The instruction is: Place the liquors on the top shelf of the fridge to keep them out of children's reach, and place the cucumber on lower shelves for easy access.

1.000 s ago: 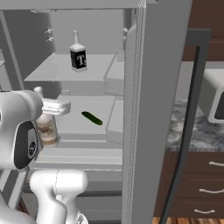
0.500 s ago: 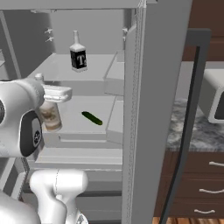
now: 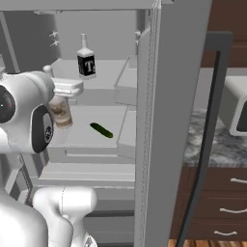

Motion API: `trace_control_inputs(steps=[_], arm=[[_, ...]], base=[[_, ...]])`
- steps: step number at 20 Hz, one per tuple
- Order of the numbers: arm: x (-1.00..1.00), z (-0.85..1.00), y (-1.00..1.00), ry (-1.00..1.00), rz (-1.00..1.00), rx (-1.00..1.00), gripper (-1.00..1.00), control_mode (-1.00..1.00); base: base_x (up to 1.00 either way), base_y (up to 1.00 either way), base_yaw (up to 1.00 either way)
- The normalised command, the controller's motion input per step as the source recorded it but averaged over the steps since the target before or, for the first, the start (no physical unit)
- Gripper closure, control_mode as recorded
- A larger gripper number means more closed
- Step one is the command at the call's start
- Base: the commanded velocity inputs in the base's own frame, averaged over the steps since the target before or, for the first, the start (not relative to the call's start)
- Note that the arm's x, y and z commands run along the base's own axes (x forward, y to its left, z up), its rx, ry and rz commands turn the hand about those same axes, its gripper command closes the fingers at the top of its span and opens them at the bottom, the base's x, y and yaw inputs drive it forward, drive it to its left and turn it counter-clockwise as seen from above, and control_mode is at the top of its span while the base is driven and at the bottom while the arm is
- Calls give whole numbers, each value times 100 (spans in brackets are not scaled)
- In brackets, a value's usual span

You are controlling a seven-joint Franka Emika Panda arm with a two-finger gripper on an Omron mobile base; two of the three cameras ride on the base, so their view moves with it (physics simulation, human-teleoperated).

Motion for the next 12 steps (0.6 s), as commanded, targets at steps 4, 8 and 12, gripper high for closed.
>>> trace_control_inputs(steps=[4,8,12], arm=[[26,23,-1,0,-2,0,100,-100],[26,21,-8,-4,-3,0,100,-100],[26,25,-11,-7,-4,0,100,-100]], base=[[0,0,0],[0,0,0],[0,0,0]])
